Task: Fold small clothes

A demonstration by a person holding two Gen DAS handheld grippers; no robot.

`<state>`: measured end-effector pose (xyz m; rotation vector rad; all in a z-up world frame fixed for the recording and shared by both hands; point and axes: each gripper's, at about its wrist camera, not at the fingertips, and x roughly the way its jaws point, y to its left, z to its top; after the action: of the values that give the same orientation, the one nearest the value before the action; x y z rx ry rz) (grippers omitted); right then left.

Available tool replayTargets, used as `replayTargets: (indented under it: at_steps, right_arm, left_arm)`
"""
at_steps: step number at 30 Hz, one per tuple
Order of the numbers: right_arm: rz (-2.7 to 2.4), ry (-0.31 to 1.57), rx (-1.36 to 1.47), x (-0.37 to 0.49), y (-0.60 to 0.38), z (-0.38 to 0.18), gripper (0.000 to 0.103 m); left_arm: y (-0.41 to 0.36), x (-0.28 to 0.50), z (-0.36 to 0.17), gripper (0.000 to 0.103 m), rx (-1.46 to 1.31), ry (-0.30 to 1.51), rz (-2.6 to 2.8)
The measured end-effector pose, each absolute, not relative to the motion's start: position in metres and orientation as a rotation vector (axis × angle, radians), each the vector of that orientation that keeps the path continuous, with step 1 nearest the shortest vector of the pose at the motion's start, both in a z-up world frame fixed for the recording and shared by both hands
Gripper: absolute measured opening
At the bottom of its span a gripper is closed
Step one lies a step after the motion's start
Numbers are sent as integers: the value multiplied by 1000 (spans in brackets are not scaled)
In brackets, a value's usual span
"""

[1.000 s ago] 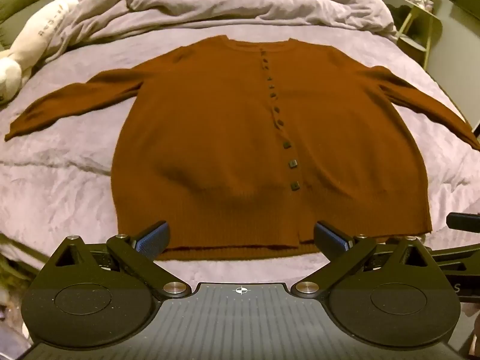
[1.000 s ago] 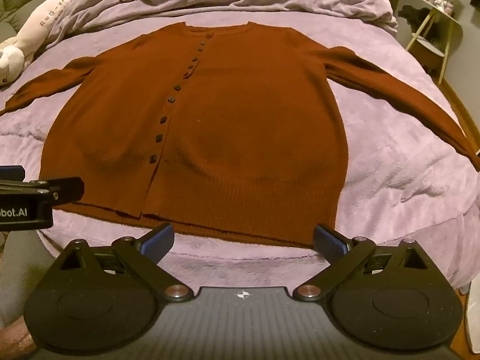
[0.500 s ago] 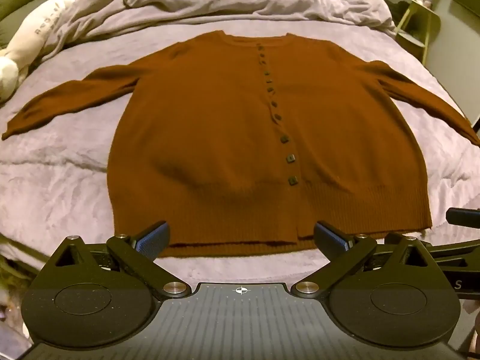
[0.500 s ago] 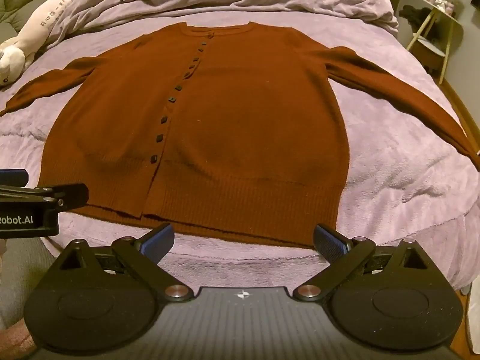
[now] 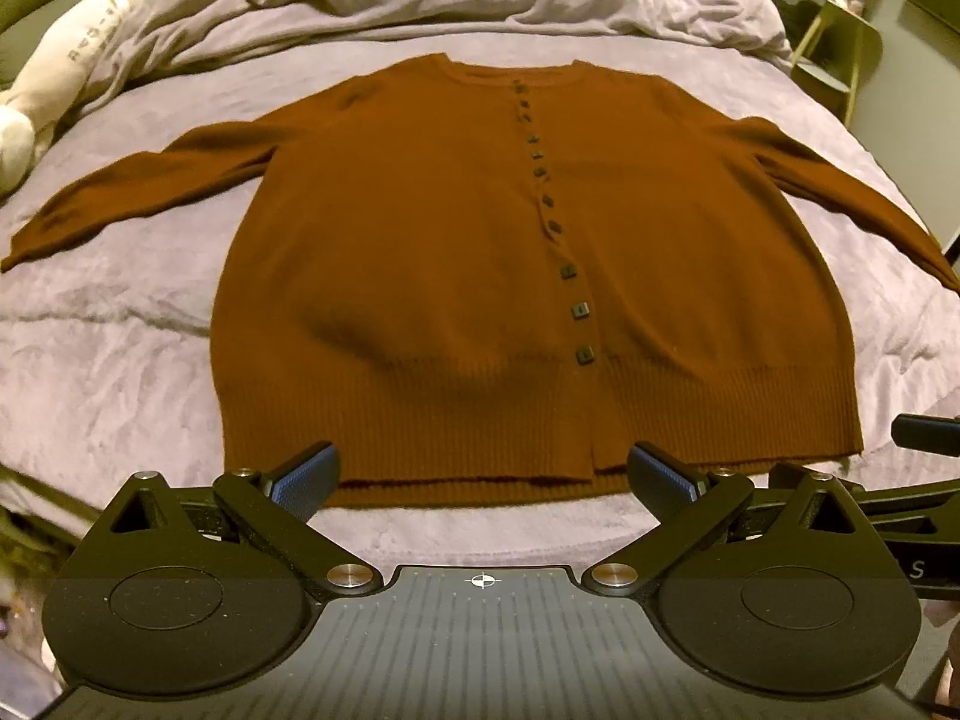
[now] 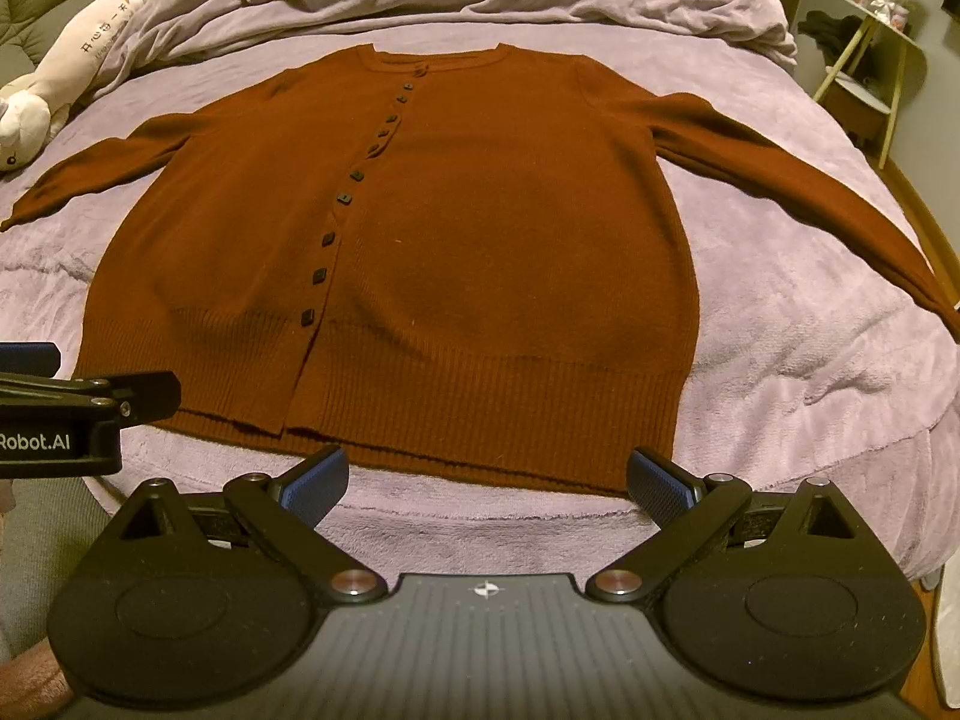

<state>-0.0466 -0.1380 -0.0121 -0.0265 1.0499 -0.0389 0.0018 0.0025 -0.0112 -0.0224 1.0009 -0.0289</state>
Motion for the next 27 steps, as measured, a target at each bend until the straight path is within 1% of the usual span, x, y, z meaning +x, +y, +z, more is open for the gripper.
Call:
replayTargets:
  at_steps: [27]
  right_arm:
    - [-38, 1040, -25, -48, -139, -12, 99]
  left_arm:
    - [0, 4, -14, 103, -24, 1021, -25]
